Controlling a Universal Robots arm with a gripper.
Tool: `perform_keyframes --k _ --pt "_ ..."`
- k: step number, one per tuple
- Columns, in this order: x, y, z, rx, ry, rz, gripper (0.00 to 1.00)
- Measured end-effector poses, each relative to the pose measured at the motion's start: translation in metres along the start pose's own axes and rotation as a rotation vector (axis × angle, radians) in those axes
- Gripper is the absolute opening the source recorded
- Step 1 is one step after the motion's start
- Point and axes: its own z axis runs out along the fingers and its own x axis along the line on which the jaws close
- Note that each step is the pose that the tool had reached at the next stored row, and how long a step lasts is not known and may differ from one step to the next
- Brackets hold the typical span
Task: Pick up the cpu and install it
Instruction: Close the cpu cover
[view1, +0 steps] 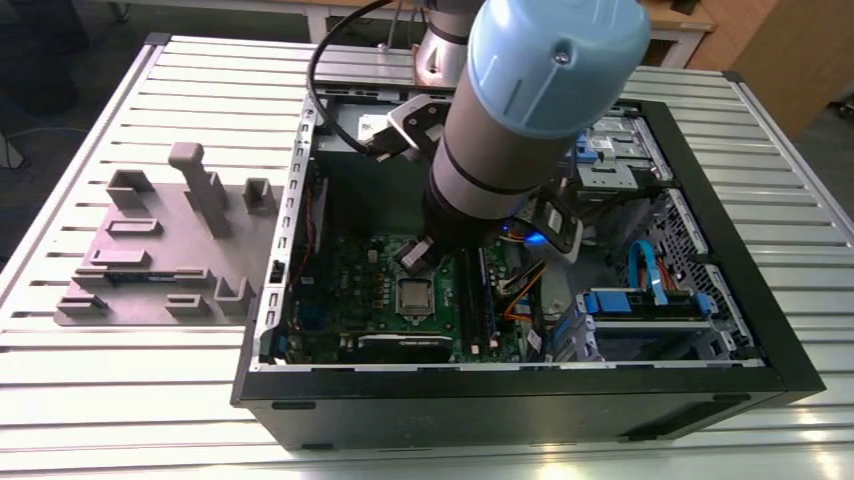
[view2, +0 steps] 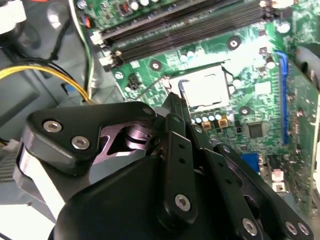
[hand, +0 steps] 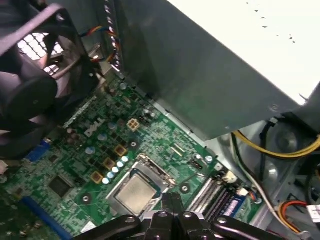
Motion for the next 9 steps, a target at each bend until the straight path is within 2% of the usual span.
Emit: perform_keyframes --k 3,6,9 --pt "0.0050 0.0041 0.0002 0.0043 0.0036 0.000 0.11" --pt "0.0060 0.0048 0.0004 0.0083 0.0073 -0.001 0.11" --pt "0.0061 0.0049 0.0004 0.0096 0.0083 -0.001 0.11"
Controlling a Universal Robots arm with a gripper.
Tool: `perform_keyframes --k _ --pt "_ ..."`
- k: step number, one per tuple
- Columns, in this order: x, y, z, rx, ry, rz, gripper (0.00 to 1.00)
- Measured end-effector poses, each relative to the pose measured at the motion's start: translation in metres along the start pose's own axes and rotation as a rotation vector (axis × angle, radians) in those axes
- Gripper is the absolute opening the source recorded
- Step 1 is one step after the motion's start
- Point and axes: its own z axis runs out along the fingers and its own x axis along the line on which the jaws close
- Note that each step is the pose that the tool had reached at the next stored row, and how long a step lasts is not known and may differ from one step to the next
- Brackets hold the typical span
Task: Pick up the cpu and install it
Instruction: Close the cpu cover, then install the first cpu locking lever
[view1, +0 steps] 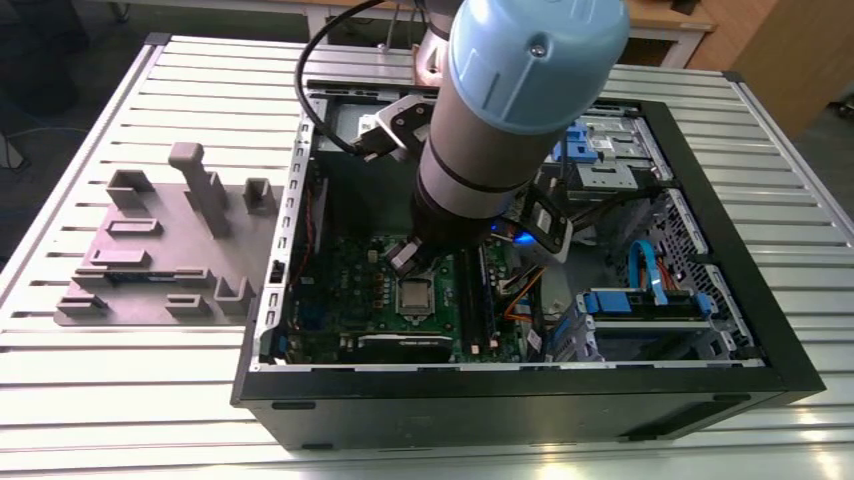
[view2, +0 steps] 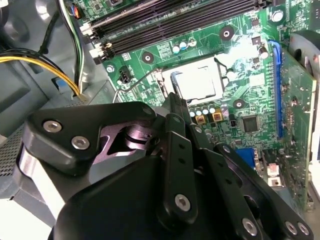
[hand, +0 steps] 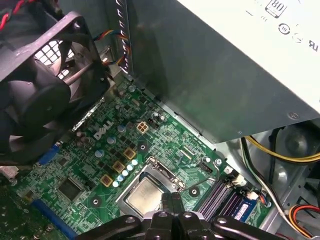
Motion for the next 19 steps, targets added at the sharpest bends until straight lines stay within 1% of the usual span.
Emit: perform_keyframes --k 2,12,16,19 --pt "0.0000 0.0000 0.0000 0.0035 0.0028 0.000 0.11" --pt "-0.0006 -0.0004 -0.0001 0.0039 0.0031 0.000 0.11" --pt "-0.0054 -0.0043 -0.0004 0.0038 0.0031 0.000 0.11" --pt "-0.0121 -0.0098 -0.0010 0.0038 0.0031 0.000 0.11"
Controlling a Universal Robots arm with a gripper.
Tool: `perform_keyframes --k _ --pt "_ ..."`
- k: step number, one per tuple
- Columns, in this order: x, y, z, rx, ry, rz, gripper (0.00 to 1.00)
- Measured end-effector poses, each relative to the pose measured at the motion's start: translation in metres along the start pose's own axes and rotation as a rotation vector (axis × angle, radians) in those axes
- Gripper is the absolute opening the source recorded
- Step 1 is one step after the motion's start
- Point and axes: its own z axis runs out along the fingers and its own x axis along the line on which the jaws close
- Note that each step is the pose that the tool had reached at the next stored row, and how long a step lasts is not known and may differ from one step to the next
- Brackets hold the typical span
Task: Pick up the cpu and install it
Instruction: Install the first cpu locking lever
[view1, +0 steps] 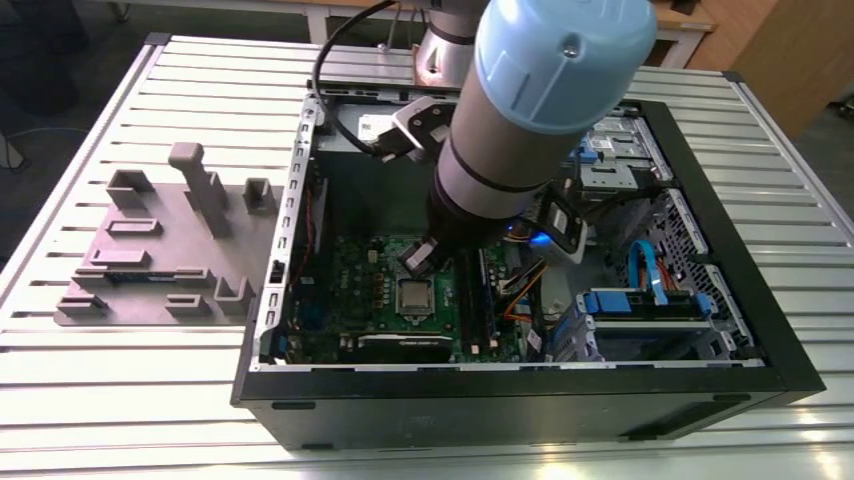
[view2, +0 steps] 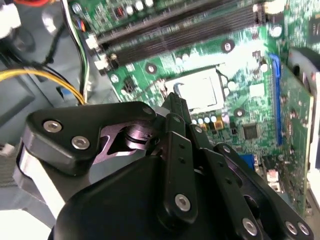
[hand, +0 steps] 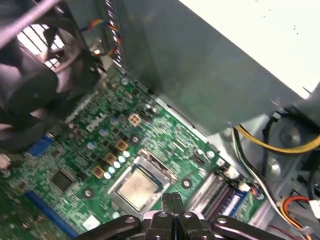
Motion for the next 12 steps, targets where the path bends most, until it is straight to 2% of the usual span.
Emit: perform_keyframes --k 2,8,12 --pt "-0.0022 -0.0019 -0.0002 0.0000 0.0001 0.000 0.11" --pt "-0.0057 0.0012 -0.0009 0.0011 -0.0014 0.000 0.11" --pt "-0.0127 0.0088 0.0000 0.0041 -0.0051 -0.001 0.11"
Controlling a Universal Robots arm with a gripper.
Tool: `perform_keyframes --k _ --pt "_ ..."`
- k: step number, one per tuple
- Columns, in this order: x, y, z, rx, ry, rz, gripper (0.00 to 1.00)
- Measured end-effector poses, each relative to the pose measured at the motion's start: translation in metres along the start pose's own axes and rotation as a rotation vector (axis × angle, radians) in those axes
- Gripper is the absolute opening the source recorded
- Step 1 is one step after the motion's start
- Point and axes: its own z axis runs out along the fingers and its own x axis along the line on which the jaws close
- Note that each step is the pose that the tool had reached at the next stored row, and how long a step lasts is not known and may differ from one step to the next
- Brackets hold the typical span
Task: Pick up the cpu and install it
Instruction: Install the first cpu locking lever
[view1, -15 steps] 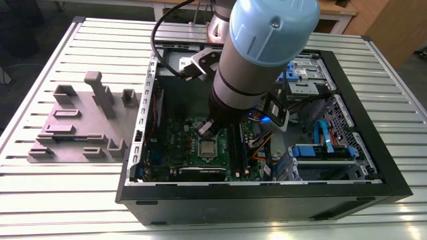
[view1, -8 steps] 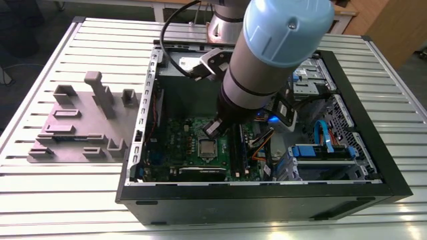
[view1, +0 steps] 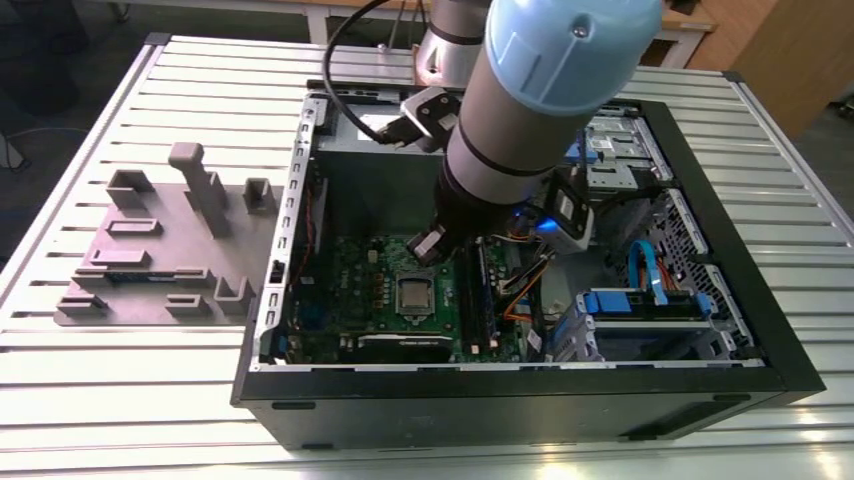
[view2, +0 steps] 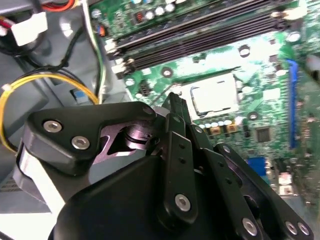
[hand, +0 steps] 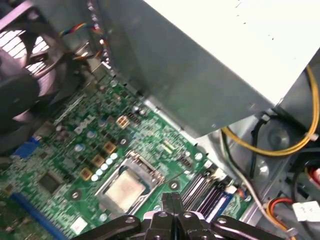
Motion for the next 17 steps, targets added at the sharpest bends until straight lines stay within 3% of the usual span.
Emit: perform_keyframes --k 5,17 --pt "-0.0110 0.0073 0.0026 0.0001 -0.0002 0.000 0.11" --pt "-0.0238 0.0129 0.0052 0.0006 -0.0006 0.000 0.11"
